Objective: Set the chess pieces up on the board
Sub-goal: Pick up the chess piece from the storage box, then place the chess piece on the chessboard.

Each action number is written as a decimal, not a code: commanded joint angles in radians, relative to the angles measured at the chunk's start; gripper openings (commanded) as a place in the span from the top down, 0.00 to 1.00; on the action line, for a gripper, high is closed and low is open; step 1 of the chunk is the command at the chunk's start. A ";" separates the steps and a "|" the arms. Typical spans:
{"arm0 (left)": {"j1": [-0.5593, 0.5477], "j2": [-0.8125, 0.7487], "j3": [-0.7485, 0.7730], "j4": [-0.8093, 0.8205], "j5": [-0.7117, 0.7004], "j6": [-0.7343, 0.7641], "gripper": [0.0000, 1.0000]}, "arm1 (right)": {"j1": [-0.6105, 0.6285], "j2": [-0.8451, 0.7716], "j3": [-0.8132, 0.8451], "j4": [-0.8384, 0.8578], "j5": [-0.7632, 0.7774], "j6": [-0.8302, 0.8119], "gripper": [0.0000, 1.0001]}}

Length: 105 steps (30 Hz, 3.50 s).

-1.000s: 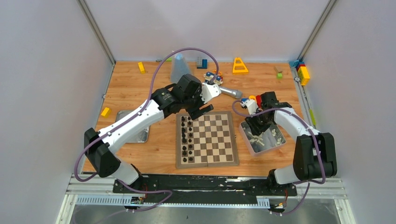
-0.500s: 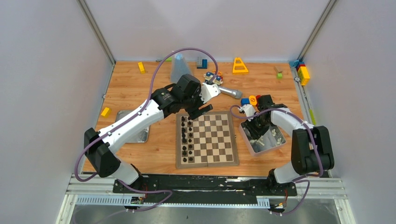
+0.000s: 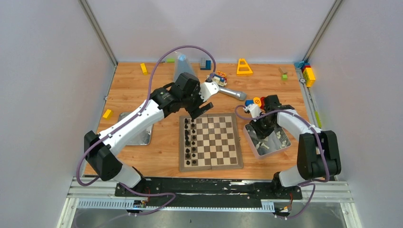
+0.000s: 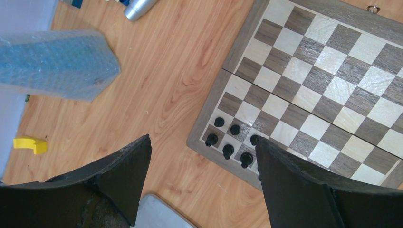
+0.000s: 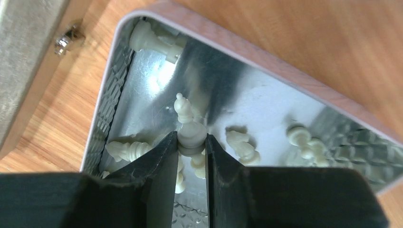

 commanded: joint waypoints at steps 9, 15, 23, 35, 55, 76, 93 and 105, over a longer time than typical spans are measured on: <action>0.077 -0.013 0.033 0.140 0.292 -0.140 0.12 | -0.052 -0.171 0.119 -0.005 -0.198 0.030 0.90; 0.077 0.061 0.037 0.247 0.541 -0.278 0.17 | -0.054 -0.255 0.121 -0.012 -0.392 0.062 0.91; 0.061 0.333 0.224 0.337 0.864 -0.534 0.30 | -0.054 -0.334 0.101 -0.007 -0.584 0.111 0.91; -0.023 0.484 0.320 0.373 0.854 -0.606 0.33 | -0.054 -0.342 0.092 -0.008 -0.605 0.148 0.91; -0.052 0.553 0.378 0.301 0.805 -0.576 0.51 | -0.055 -0.333 0.088 -0.008 -0.575 0.155 0.91; -0.046 0.534 0.385 0.277 0.810 -0.553 1.00 | -0.068 -0.340 0.044 0.010 -0.488 0.148 0.91; -0.162 0.445 0.240 0.107 0.212 -0.118 1.00 | -0.259 -0.336 0.053 0.061 -0.425 0.270 0.91; -0.252 0.551 0.360 -0.001 0.034 -0.049 1.00 | -0.268 -0.318 0.051 0.089 -0.360 0.342 0.91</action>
